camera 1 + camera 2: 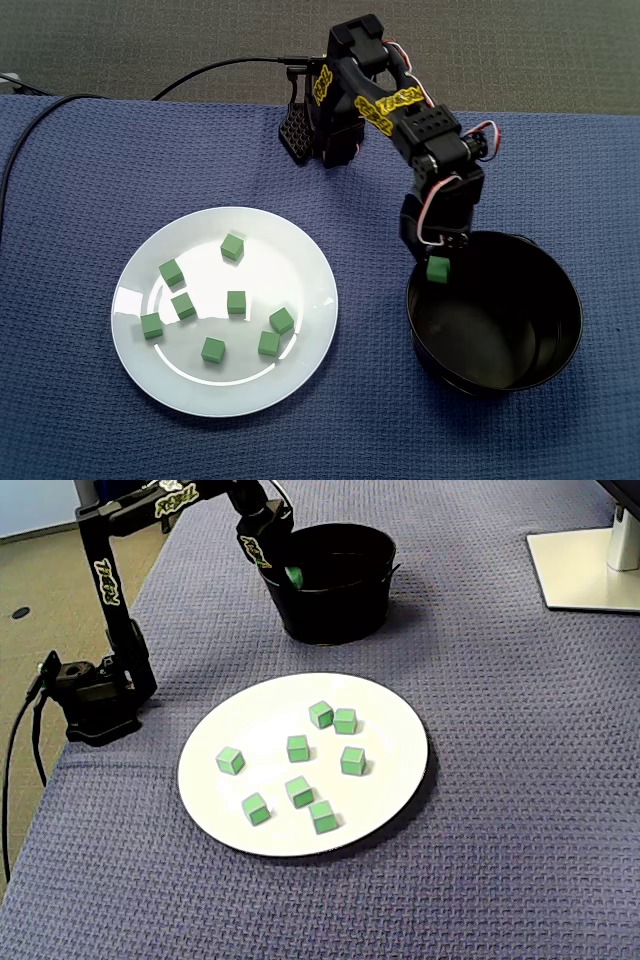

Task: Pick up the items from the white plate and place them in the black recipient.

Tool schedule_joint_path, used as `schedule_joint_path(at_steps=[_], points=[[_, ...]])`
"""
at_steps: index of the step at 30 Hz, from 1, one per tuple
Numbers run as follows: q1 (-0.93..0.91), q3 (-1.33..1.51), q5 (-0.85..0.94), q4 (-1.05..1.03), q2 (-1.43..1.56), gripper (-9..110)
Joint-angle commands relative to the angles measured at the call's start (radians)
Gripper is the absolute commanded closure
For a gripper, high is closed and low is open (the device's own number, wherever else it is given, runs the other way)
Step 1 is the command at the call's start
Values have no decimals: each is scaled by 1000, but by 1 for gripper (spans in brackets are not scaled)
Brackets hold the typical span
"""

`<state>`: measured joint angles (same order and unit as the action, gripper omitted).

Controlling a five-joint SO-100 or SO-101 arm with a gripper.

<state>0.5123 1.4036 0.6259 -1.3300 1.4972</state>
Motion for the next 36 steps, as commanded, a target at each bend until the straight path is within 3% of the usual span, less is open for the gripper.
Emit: schedule_joint_path(at_steps=[1,7,15,22,27,36], points=[[18,-48,14,29,3,78],[-34,-80,-2,14,72,73],[-512,-29,-29,12,414,76],[-862,244,390,-46,581,79],[-1040,534,629,97,650,78],[-1137,818,821,394,535,78]])
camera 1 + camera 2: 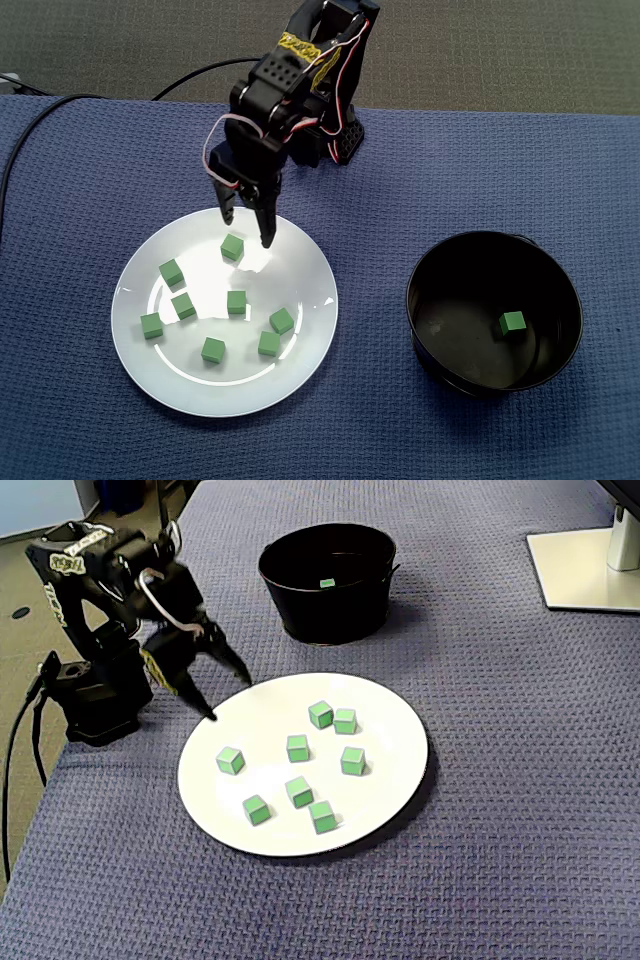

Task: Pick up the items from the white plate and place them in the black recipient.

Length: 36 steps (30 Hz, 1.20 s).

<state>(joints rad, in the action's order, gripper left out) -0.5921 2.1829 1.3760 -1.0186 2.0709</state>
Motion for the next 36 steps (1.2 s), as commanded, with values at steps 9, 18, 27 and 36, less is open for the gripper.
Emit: schedule_joint_path(at_steps=[9,18,27,36], points=[[-106,77,247,262,-219,76],[-81,172,255,385,-253,82],[-55,212,202,453,-245,100],[-8,167,-9,387,-144,101]])
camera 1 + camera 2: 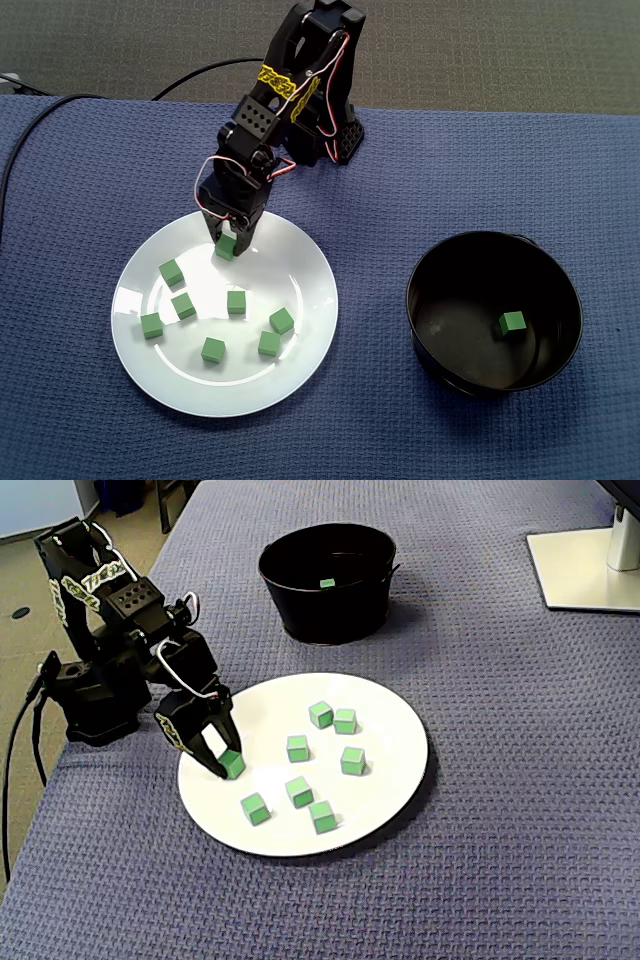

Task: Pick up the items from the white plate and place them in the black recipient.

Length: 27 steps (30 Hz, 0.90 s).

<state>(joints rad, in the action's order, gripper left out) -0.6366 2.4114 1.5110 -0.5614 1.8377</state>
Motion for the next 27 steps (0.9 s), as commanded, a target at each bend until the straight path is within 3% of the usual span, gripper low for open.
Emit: schedule_joint_path(at_steps=[1,6,12,18,27], points=[[52,-138,-230,-175,126,101],[192,-609,-696,-591,287,101],[618,-1397,-1020,-985,84,102],[983,-1956,-1091,-1104,-365,100],[1098,-2356,-1040,-1247,-962,100]])
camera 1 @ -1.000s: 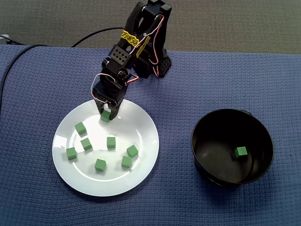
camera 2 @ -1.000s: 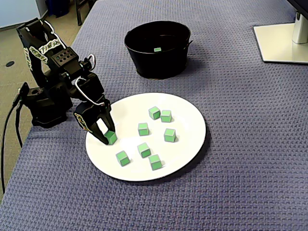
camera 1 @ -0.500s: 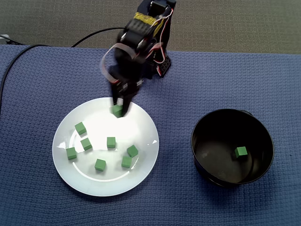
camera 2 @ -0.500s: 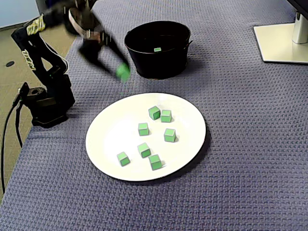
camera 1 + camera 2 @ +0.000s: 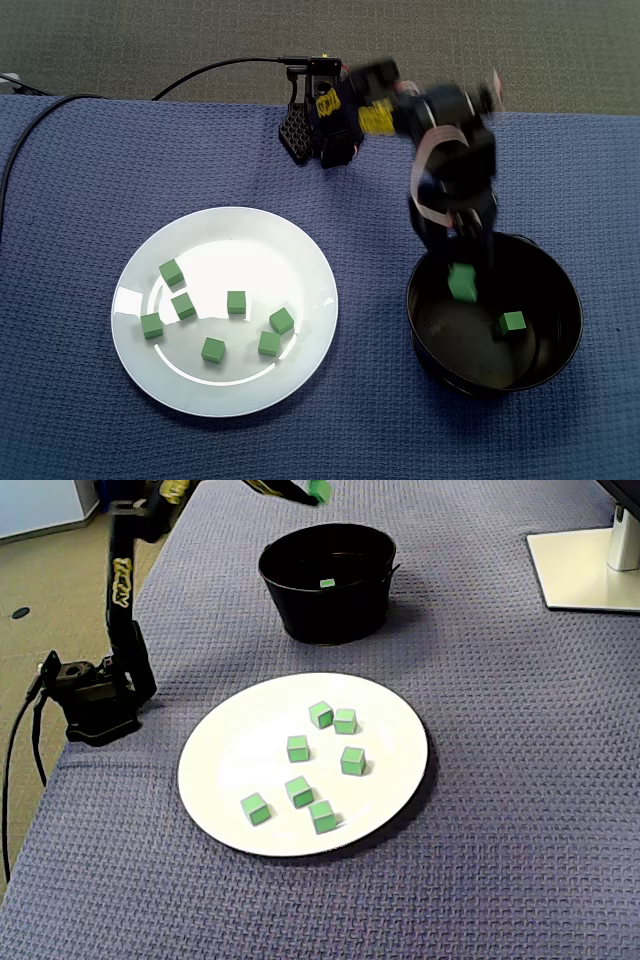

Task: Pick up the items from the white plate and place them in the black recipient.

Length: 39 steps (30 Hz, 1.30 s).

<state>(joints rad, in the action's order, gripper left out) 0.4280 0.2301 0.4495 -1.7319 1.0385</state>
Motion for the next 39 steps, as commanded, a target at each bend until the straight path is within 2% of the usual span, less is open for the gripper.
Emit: schedule_joint_path(at_steps=[1,6,9,14,21,23,26,30,35,39], points=[[38,-213,25,-101,-212,101],[71,-374,69,-210,-413,101],[92,-589,81,-281,-575,102],[106,-568,69,-281,-555,101],[135,-472,71,-279,-483,76],[143,-374,114,-278,-433,70],[144,-245,163,-261,-301,70],[92,78,261,-149,66,72],[-130,462,420,-29,462,72],[-410,724,419,95,680,70]])
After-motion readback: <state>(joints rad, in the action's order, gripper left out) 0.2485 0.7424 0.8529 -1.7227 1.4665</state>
